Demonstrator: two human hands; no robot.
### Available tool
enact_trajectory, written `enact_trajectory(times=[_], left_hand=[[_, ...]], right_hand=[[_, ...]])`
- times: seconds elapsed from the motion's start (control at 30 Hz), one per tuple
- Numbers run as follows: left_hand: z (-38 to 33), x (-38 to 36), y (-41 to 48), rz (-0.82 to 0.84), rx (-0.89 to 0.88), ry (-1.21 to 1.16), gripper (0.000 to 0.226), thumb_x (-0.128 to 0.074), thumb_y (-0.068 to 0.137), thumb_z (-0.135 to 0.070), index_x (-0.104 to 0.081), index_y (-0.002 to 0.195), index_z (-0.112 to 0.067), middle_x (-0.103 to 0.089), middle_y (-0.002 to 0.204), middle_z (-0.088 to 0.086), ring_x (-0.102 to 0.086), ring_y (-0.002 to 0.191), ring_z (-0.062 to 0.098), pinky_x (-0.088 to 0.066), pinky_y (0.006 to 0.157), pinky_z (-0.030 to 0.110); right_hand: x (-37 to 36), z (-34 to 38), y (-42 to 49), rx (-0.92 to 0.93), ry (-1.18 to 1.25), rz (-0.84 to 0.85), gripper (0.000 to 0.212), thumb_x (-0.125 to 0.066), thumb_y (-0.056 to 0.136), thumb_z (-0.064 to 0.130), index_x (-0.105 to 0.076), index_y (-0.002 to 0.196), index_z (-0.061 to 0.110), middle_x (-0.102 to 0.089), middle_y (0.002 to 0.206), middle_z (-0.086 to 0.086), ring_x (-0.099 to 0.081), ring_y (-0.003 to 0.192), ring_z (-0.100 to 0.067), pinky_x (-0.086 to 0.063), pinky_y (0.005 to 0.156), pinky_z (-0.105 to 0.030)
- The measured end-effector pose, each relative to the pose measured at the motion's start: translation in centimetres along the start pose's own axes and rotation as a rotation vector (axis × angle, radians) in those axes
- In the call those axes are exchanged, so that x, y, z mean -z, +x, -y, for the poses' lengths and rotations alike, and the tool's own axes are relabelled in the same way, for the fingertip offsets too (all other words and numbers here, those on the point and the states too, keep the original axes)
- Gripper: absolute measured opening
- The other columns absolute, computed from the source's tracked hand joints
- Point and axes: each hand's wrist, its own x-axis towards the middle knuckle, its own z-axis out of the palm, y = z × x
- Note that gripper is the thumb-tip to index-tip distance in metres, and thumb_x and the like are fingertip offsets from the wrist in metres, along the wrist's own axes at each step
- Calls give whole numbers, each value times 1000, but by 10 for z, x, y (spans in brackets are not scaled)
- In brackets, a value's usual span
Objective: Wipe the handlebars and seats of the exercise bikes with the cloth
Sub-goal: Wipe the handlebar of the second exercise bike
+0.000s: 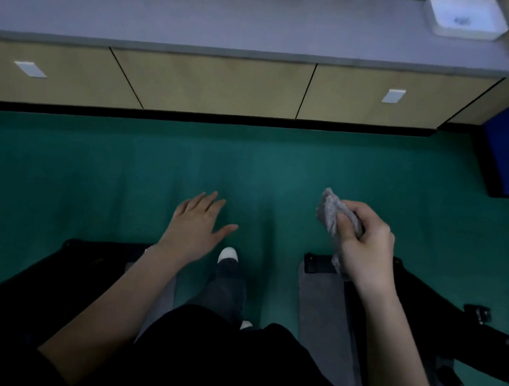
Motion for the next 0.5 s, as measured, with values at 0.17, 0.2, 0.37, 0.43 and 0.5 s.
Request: enact_trajectory(times=[0.17, 0.2, 0.37, 0.43, 0.5], left_hand=[[23, 38, 59, -56, 13, -24, 70, -32, 94, -60, -23, 150, -19, -19, 158, 0, -10, 147, 18, -9, 118, 38], [30, 45, 68, -68, 22, -30, 69, -32, 95, -60, -23, 150, -20, -20, 158, 0, -11, 147, 18, -9, 118, 38], [69, 74, 97, -122, 121, -85, 67, -35, 95, -58, -30, 148, -18, -28, 155, 1, -19, 144, 19, -14, 115, 39], [86, 81, 103, -146, 192, -121, 65, -36, 95, -57, -34, 146, -17, -34, 152, 2, -25, 142, 21, -18, 114, 39], [102, 86, 109, -161, 274, -168, 63, -37, 94, -57, -37, 144, -17, -37, 150, 2, -28, 140, 21, -20, 112, 39]], right_hand=[[-36, 40, 64, 36, -7, 57, 17, -57, 92, 5, -68, 98, 16, -63, 78, 11, -56, 65, 16, -36, 51, 3], [-44, 49, 76, 50, -4, 61, 17, -56, 92, 5, -68, 99, 15, -63, 77, 10, -56, 62, 16, -36, 48, 2], [-84, 85, 129, 135, 5, 129, 18, -56, 91, 3, -66, 96, 17, -61, 73, 16, -54, 55, 16, -34, 46, 2], [-99, 97, 149, 152, 11, 170, 20, -56, 91, 3, -65, 95, 20, -60, 74, 18, -53, 57, 17, -35, 49, 2], [-115, 109, 169, 172, 6, 213, 20, -57, 91, 3, -66, 96, 21, -61, 77, 20, -54, 64, 19, -36, 55, 3]])
